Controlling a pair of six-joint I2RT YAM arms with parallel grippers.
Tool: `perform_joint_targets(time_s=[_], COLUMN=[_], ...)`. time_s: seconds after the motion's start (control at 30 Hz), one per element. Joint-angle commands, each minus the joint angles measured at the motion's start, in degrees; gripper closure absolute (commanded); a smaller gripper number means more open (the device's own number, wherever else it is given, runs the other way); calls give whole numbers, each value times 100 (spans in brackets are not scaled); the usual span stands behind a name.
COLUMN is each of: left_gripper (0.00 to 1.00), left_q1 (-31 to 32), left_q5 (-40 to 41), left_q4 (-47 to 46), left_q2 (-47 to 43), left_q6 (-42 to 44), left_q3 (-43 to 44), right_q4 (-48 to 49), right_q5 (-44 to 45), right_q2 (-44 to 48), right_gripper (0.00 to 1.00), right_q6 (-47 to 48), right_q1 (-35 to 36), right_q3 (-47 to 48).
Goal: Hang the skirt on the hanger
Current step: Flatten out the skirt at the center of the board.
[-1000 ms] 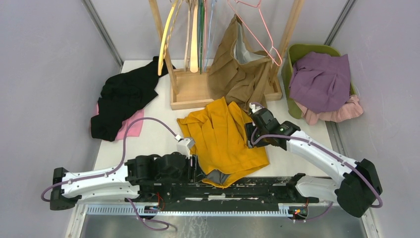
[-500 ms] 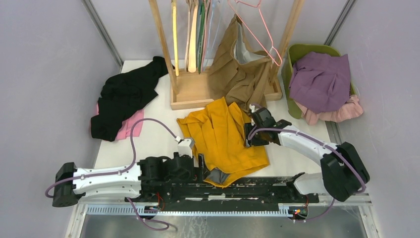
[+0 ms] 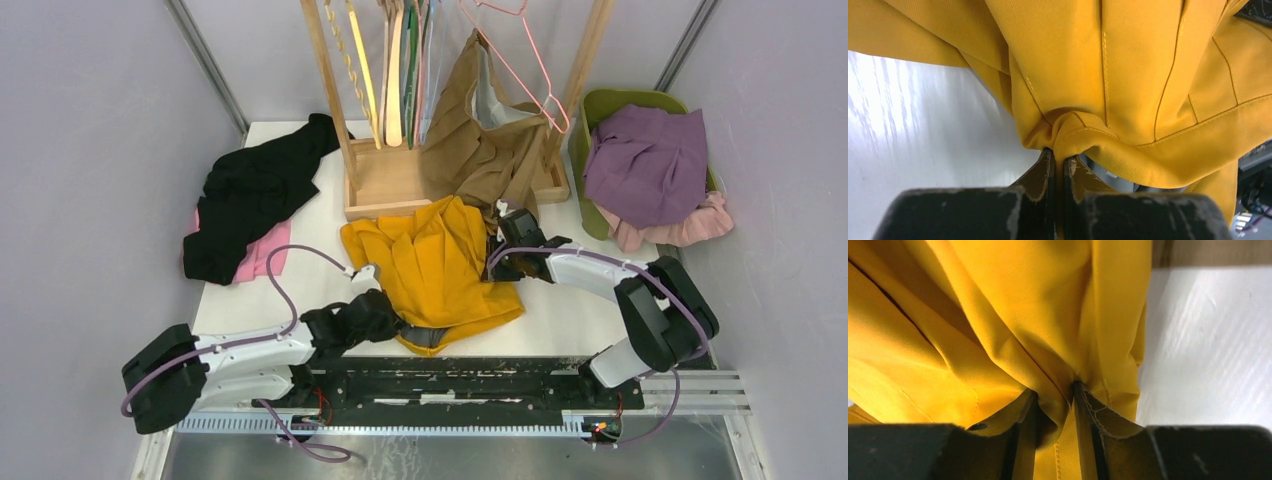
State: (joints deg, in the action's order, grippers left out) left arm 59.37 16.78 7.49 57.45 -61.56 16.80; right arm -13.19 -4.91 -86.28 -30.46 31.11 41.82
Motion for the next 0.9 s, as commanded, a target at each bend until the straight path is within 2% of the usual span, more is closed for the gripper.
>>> perform_joint_targets(time_s=[0.0,0.17,0.3,0.4,0.5,0.63,0.8,0.87], left_gripper=[97,97,97,97,97,97,97,93], left_q1=[-562,-1177,-1521,-1669,-1675,-1667,-1659,-1642], left_q5=[-102,-294,-180,45,210,-13,-735,-1034], left_q4=[-546,-960,-1123,-1192,-917,-65,1183,1485], left_q2=[391,995,1449,1470,1077,4,-1287,-1619], left_q6=[607,1099,1612,1996,2258,2306,1994,1913], left_q3=[190,440,882,1137,1327,1407,1264,1173], right_q4=[366,608,691,720,655,260,-494,-746], right_q5=[87,65,12,-21,-57,-51,-26,-36], right_q2=[-677,-996,-1161,-1133,-866,-169,862,1110], right_gripper=[65,69,70,71,71,71,83,84], right_q6=[-165,-240,-260,-227,-82,132,387,428], right_q1=[-141,-339,-455,-502,-505,-508,-514,-515], right_q3=[36,460,1016,1322,1443,1301,1000,900])
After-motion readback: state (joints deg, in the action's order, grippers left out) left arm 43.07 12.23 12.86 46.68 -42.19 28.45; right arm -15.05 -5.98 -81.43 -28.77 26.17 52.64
